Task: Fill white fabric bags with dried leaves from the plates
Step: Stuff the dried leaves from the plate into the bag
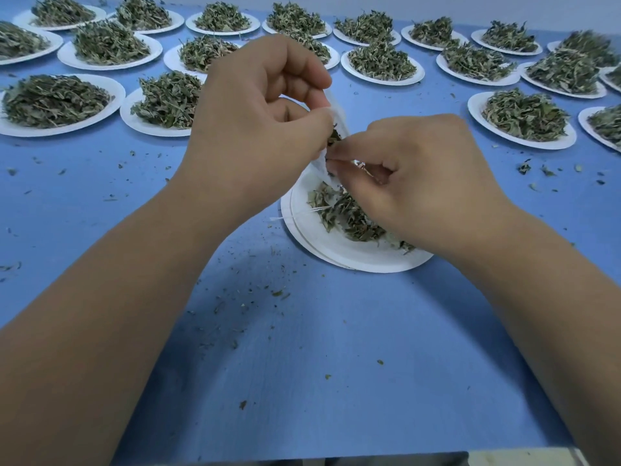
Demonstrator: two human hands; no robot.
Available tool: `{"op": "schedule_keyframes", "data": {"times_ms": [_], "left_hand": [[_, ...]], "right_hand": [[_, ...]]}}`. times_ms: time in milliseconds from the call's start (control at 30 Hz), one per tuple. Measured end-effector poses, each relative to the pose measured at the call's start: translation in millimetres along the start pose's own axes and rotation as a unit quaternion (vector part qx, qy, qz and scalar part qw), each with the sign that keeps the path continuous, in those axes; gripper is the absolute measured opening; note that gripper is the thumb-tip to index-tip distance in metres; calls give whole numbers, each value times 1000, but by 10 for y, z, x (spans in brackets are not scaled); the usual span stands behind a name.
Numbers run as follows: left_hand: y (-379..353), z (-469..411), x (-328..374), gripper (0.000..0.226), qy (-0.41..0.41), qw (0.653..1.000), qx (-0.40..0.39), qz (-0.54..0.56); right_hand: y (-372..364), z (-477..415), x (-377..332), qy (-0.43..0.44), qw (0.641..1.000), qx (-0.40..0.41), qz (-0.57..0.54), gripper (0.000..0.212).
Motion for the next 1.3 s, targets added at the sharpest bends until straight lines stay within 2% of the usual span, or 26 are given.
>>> {"op": "schedule_keyframes", "data": {"times_ms": [100,233,333,400,633,933,1100,1167,1233,1300], "left_hand": [[23,-19,-17,18,2,1000,10,-1],[63,-59,-54,17,12,999,37,6],[107,-97,-101,17,50,994,66,65],[147,-120,-122,18,79,987,86,107],[203,-138,-85,15,113,973,91,180],[258,-156,-66,13,169,946,76,265],[335,-194,-96,11,153,954,93,239],[395,-206,-95,28,93,985,81,122],[408,-187,-103,68,26,1000,16,4],[412,-150,-108,104,6,999,-32,-10]], "right_hand": [[30,25,13,-2,999,3,-45,23],[87,39,11,-6,996,50,-76,21],[124,31,-44,35,990,127,-52,12],[130,36,-72,72,985,151,-44,10],[2,-16,-98,19,995,79,-56,20],[2,-160,-95,-69,985,94,-126,11],[51,-318,-131,-106,980,101,-138,4],[64,-396,-167,-112,975,111,-160,3],[64,-476,-211,-115,966,127,-192,3],[38,-549,-246,-125,955,138,-229,2]]}}
Point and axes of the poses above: each hand's wrist, its own z-axis away from the middle knuckle, its own y-axis out of the back of the hand, x = y × z, the point moved 2 cm from there along -z, towards the middle knuckle, and after that the axes turned 2 degrees about -z, right-handed, at the moved point
